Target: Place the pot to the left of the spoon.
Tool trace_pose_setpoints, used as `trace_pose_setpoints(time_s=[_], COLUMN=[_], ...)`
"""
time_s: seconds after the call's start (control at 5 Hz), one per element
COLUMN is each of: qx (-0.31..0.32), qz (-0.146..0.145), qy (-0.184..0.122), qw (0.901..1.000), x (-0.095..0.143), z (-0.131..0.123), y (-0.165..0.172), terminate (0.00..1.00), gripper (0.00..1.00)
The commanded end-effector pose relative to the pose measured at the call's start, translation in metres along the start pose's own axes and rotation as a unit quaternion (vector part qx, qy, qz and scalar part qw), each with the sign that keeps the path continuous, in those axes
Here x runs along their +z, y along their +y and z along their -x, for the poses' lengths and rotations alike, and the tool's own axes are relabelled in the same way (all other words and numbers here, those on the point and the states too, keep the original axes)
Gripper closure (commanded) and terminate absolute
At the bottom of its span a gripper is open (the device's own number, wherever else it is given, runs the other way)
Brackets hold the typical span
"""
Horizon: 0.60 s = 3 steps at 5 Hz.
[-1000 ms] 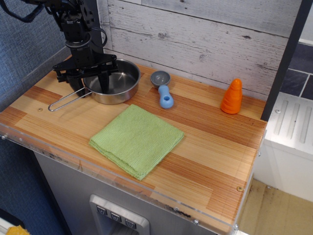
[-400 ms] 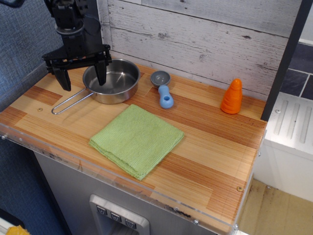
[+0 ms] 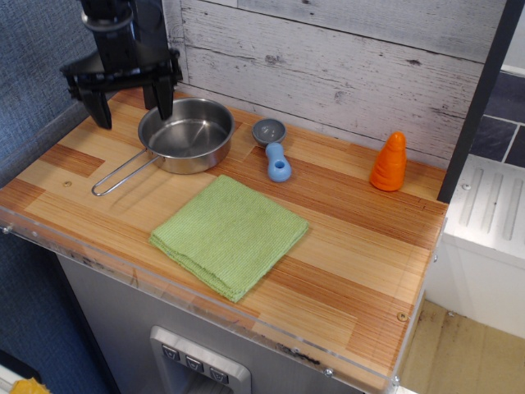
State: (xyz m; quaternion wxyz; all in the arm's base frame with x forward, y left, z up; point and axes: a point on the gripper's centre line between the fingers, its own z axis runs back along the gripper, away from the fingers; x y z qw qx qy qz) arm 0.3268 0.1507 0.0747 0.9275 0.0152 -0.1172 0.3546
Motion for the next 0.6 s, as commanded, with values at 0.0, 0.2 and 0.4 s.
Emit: trace_pose_setpoints(time_s=[0.0,0.2,0.4], qx=[-0.004,-0.004,-0.004], qz=[0.025,0.025,0.025], qy=[-0.051,-0.051,-0.051], qw=[0.9984,0.9984,0.9984], x=[0.0387,0.0387,0.0387], z=[0.0005,0.0005,0.0005], y=[-0.0010,-0.0010,-0.0010], terminate=[0.00,0.00,1.00], gripper=[0.00,0.00,0.00])
